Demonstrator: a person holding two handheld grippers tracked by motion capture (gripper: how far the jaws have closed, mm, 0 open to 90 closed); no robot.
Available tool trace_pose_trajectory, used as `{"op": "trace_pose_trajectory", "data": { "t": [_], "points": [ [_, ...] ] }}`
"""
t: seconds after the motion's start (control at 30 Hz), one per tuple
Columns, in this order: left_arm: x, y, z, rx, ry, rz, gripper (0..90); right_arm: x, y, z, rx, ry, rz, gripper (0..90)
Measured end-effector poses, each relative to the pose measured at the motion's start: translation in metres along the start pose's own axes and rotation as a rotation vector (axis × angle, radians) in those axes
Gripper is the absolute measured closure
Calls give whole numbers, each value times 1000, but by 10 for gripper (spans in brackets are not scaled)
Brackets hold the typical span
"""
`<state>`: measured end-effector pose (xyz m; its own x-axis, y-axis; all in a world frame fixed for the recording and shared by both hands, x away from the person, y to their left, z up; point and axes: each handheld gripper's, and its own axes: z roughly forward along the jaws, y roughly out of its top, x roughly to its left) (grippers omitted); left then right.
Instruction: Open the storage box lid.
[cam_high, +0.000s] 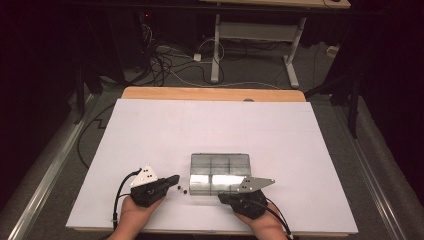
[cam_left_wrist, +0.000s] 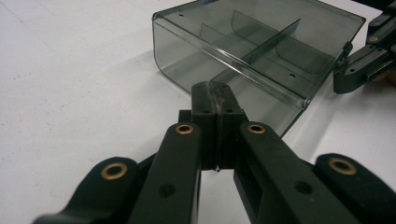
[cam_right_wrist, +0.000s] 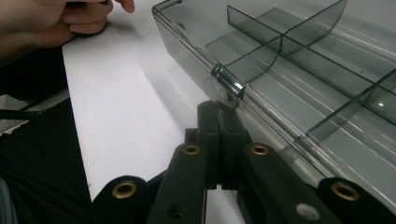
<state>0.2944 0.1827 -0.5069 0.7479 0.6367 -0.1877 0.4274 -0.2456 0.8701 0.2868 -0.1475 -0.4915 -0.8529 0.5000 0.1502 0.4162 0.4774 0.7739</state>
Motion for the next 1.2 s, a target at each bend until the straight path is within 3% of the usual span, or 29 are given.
{"op": "trace_pose_trajectory", "data": {
  "t": [1.2],
  "points": [
    [0, 0, 0, 3, -4, -1, 873, 1, 2, -7, -60, 9, -3, 900]
  ]
}}
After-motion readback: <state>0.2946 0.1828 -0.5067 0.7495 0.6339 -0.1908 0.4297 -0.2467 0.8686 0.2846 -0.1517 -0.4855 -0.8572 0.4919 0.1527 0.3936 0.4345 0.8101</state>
